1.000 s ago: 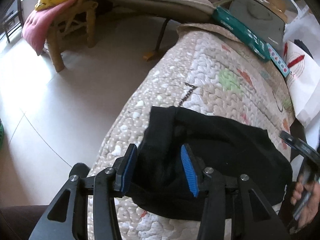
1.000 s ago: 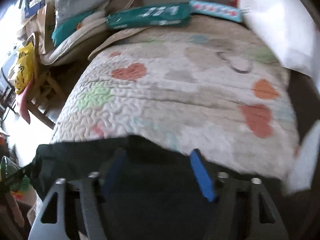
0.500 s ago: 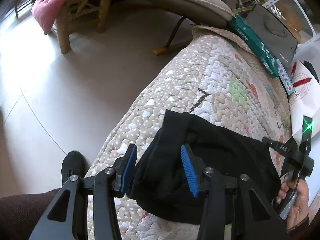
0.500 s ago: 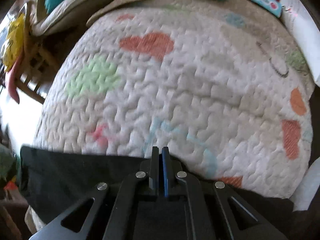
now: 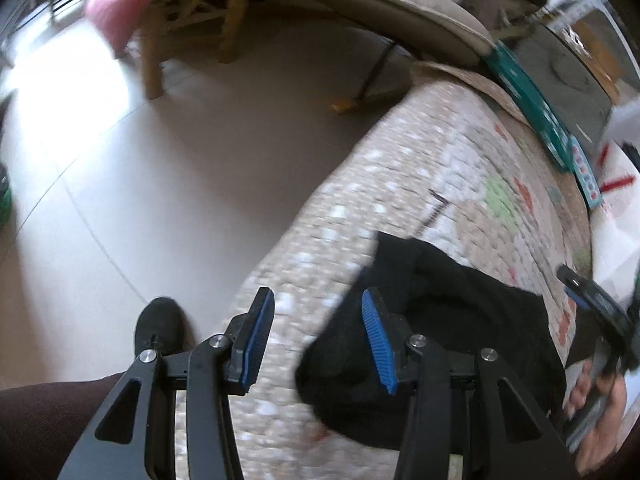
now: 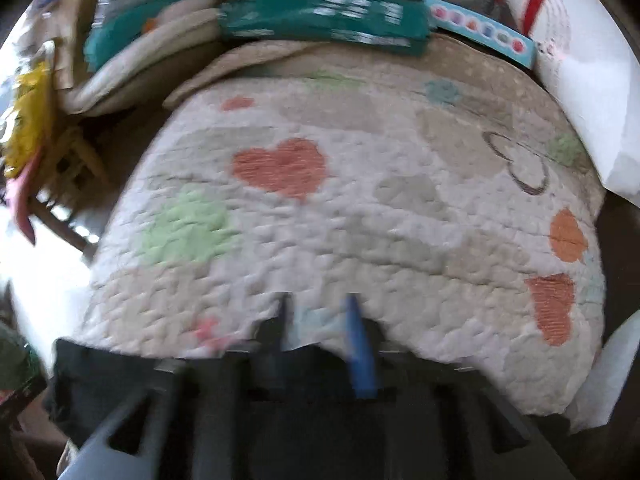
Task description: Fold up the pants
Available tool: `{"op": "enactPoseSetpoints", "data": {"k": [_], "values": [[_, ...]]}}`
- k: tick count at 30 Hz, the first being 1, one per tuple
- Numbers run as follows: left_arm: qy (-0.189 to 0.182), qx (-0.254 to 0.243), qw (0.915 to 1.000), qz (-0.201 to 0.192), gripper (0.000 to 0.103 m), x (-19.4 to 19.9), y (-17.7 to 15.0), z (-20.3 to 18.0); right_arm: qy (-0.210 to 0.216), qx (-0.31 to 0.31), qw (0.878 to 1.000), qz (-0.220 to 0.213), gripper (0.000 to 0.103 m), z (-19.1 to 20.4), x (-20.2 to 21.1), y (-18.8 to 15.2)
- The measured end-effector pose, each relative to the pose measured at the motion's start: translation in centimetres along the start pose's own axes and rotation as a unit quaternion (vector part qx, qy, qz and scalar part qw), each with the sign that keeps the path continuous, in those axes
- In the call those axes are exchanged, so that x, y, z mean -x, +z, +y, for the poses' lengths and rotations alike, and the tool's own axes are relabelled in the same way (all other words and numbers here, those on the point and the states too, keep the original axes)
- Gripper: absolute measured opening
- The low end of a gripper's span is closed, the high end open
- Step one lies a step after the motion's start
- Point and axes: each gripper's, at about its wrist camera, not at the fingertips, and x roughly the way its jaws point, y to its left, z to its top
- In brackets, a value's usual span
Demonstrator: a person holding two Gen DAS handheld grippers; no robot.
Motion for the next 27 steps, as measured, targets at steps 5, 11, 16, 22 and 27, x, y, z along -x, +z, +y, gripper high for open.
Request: {"op": "enactPoseSetpoints", "data": {"k": [5,11,16,22,27], "values": [[-0.004,0.063,0.9980,-0.002,0.045,0.4,0.0,3.9,0.086,0.057,0.995,-0.004,0.079,5.4,1.5,-2.1],[-0.031,0.080,0.9963,0.000,0.045,0.8,-2.5,5.0,0.149,0.152,0.977,0.018,0.078,12.8,2.8,-6.6],[-0.041,0.108,0.9931,0.020,0.045,0.4,-3.6,6.4,0.196,0.188,0.962,0.037,0.066,17.0,2.3,-10.1],[-0.031,0.113,0.9922,-0.042,0.045,3.0,-2.2,7.3,0.253,0.206,0.945,0.033,0.043,21.9,2.1,-13.4],[-0.029,0.128,0.9901,-0.050,0.045,3.5,-1.9,8.1,0.266,0.216,0.936,0.076,0.042,25.2,0.2,-15.4]]}}
